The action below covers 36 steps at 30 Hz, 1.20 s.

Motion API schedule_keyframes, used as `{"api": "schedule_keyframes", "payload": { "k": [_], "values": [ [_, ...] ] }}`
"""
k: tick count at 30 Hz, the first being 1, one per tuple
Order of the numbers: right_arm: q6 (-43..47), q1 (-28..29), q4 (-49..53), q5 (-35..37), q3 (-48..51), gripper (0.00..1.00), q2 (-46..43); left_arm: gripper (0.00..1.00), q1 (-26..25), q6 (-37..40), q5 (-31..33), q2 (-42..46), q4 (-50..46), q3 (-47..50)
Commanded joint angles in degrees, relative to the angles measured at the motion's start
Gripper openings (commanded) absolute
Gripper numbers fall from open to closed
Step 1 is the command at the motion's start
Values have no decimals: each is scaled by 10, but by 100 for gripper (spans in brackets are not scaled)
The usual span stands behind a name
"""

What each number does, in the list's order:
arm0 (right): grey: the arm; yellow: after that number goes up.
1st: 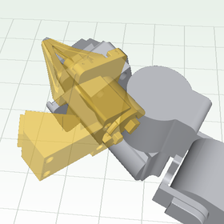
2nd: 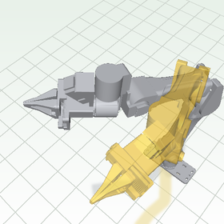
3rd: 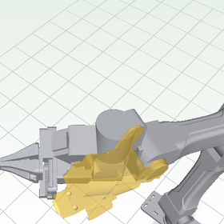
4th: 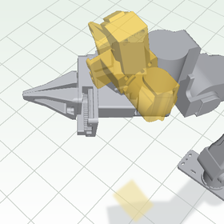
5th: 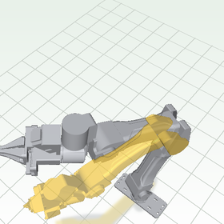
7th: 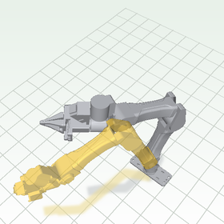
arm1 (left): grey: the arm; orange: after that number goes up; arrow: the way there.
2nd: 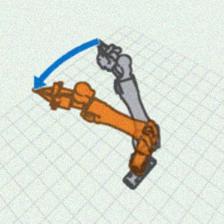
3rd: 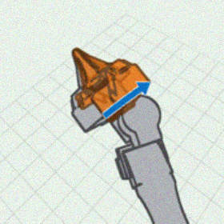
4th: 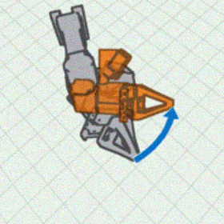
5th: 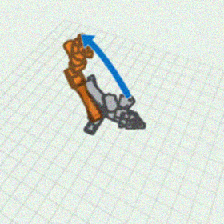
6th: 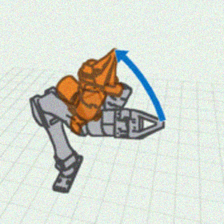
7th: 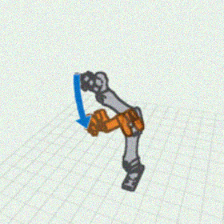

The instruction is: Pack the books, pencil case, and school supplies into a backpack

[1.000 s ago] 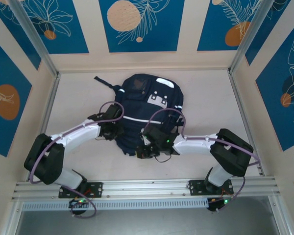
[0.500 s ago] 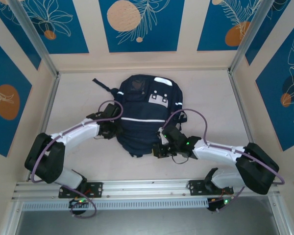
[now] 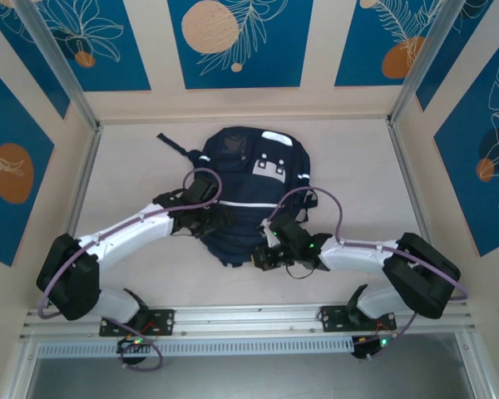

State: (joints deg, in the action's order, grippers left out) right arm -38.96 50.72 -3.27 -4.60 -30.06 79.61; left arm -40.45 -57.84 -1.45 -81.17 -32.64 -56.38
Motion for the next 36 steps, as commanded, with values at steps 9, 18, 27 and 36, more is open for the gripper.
{"api": "schedule_keyframes", "payload": {
  "k": [9,18,27,36],
  "values": [
    [-15,43,-65,11,-60,0,76,61,-26,-95,-38,-56,-59,-34],
    [-15,45,-49,32,-59,0,66,56,-25,-105,2,-30,-118,-56],
    [-17,44,-51,33,-61,0,56,65,-25,-154,-28,0,-114,-21],
    [-20,44,-55,31,-63,0,58,63,-23,-179,-31,-49,-102,-40]
  ]
}}
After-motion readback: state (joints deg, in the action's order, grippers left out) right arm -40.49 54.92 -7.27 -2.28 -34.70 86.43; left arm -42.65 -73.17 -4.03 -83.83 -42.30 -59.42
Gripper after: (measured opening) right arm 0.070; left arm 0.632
